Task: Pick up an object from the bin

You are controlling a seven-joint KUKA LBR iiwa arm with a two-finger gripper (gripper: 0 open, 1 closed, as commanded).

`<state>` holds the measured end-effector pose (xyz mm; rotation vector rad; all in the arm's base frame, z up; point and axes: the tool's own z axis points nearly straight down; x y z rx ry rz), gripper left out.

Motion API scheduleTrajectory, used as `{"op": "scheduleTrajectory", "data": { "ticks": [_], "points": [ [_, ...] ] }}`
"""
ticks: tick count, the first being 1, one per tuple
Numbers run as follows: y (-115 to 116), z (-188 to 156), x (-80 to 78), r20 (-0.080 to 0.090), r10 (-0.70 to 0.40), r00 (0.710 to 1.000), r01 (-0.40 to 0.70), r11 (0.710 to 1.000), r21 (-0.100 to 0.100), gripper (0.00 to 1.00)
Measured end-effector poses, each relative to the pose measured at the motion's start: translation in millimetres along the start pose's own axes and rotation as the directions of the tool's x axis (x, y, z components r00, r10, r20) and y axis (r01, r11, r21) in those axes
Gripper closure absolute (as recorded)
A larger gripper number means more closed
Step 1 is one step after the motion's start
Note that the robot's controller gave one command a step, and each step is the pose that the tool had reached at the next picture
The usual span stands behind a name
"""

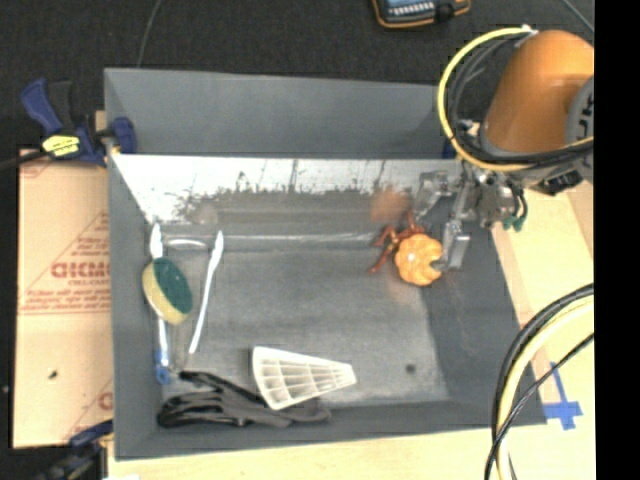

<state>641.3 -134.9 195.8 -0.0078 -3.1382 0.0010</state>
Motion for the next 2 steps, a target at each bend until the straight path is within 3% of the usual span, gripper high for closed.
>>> {"op": "scheduleTrajectory", "data": {
  "ticks": [1,2],
  "points": [
    [1,-5,-1.7,0.008,-0.004,1.0,0.004,1.0,0.002,0.0],
    [-26,119,1.7,0.03,0.246,0.969,-0.246,0.969,-0.008,0.0]
  ]
}}
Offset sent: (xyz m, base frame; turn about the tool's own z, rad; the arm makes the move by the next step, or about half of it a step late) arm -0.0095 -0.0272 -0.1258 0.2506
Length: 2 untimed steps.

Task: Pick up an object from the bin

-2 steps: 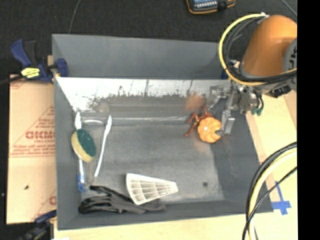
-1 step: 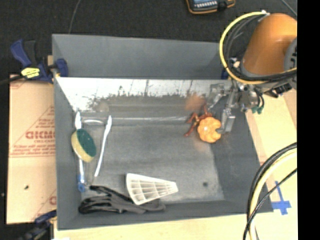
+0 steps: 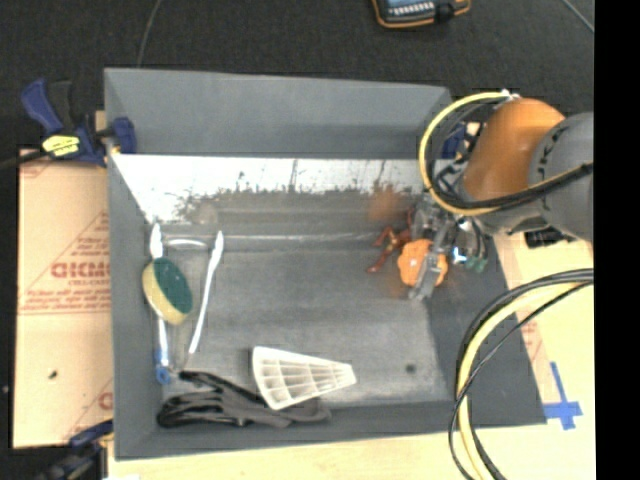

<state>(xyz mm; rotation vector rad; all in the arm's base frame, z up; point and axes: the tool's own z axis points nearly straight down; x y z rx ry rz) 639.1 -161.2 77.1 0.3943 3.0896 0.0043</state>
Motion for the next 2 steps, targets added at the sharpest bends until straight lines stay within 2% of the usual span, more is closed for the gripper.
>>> {"op": "scheduleTrajectory", "data": {
  "ticks": [1,2],
  "points": [
    [0,-65,-7.4,-0.009,-0.098,0.995,0.098,0.995,0.006,0.0],
    [-3,-24,9.0,-0.014,0.169,0.986,-0.169,0.986,0.008,0.0]
  ]
}}
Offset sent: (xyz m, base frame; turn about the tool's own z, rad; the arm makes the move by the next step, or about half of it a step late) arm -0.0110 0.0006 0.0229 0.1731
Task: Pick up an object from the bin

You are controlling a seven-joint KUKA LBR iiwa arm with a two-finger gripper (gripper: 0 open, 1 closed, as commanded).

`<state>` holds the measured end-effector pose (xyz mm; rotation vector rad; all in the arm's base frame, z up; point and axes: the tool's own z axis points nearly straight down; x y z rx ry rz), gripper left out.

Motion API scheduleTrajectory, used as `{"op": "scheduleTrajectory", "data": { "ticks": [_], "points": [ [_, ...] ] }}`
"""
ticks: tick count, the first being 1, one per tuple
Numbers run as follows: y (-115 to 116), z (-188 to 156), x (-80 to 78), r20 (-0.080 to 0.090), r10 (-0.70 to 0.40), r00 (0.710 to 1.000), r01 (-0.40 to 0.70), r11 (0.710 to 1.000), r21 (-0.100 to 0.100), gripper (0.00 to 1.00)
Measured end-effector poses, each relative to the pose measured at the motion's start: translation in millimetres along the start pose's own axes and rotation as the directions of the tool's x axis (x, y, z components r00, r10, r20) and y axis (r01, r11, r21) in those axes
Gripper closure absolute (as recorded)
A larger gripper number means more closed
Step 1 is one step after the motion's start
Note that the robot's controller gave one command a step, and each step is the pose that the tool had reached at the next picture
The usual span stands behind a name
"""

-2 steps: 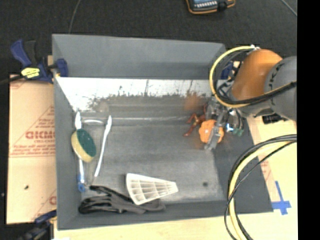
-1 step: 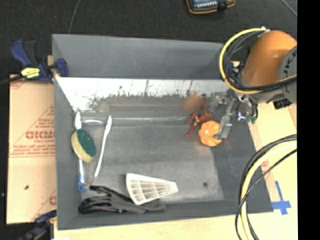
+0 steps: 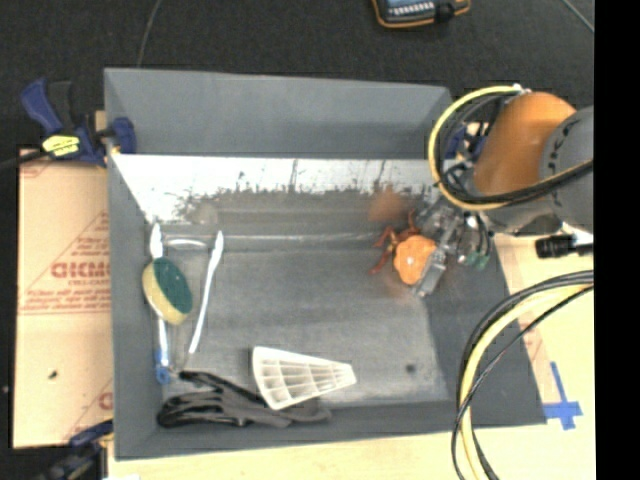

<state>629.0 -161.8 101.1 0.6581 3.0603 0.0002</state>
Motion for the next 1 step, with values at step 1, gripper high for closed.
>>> {"op": "scheduleTrajectory", "data": {
  "ticks": [1],
  "points": [
    [3.3,29.2,-12.5,0.01,-0.268,0.963,0.268,0.963,0.004,0.0]
  ]
}}
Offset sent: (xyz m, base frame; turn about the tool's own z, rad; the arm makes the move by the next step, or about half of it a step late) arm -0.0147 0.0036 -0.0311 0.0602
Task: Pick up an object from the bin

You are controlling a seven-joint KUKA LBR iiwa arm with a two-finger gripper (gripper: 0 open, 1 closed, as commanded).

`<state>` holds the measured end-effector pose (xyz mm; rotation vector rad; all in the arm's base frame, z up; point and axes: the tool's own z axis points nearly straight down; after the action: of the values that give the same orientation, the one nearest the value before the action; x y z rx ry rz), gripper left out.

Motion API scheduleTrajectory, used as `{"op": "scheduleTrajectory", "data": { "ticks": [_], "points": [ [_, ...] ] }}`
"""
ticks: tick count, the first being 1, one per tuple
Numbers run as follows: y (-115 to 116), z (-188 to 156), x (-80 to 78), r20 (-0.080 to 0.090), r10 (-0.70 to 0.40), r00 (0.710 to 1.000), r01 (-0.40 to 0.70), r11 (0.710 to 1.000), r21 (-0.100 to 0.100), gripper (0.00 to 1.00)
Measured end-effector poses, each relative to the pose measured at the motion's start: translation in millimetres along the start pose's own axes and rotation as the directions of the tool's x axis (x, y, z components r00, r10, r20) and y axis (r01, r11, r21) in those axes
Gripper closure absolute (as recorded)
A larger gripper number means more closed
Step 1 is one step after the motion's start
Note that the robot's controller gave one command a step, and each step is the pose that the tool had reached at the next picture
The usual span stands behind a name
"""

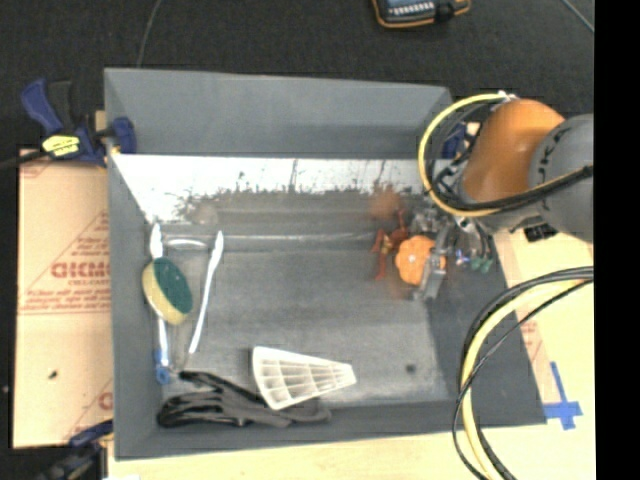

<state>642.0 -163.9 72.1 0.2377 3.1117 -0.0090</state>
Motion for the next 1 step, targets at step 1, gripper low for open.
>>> {"op": "scheduleTrajectory", "data": {
  "ticks": [1],
  "points": [
    [4.1,-1.1,25.5,-0.002,0.319,0.948,-0.319,0.948,-0.007,1.0]
  ]
}}
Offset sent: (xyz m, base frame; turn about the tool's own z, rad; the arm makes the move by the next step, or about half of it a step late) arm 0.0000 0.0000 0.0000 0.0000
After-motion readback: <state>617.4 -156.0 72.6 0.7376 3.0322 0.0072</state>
